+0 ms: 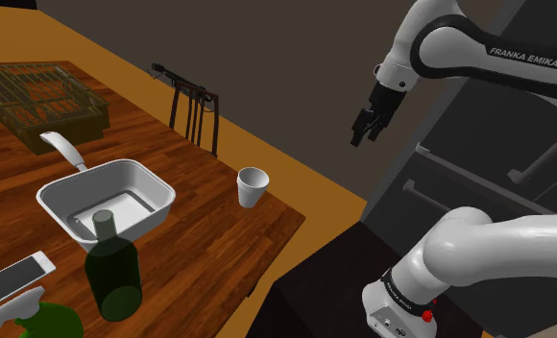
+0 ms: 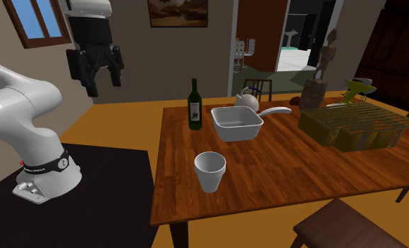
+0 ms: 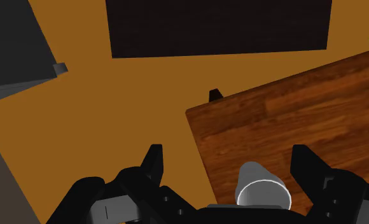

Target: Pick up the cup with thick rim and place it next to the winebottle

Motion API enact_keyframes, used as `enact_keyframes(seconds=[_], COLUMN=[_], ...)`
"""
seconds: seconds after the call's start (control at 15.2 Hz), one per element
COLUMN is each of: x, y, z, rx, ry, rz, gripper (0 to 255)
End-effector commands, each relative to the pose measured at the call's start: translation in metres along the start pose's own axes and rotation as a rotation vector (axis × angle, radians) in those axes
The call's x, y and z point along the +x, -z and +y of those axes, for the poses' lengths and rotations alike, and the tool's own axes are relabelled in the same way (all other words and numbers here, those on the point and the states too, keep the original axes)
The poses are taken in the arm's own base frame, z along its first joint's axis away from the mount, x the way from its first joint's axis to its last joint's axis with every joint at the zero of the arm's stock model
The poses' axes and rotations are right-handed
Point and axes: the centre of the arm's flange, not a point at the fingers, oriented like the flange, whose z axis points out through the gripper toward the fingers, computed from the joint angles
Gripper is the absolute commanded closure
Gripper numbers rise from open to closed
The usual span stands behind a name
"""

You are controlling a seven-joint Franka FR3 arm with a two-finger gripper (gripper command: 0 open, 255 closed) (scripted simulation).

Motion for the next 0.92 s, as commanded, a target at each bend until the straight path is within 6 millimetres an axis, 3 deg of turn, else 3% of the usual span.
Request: enact_keyframes(seconds=[0.0, 0.86], x=[0.0, 0.116], y=[0.0, -0.123], z=[0.0, -0.028], rx=[0.0, 0.022], ry=[0.0, -0.026], rz=[0.0, -0.002], gripper=[0, 0])
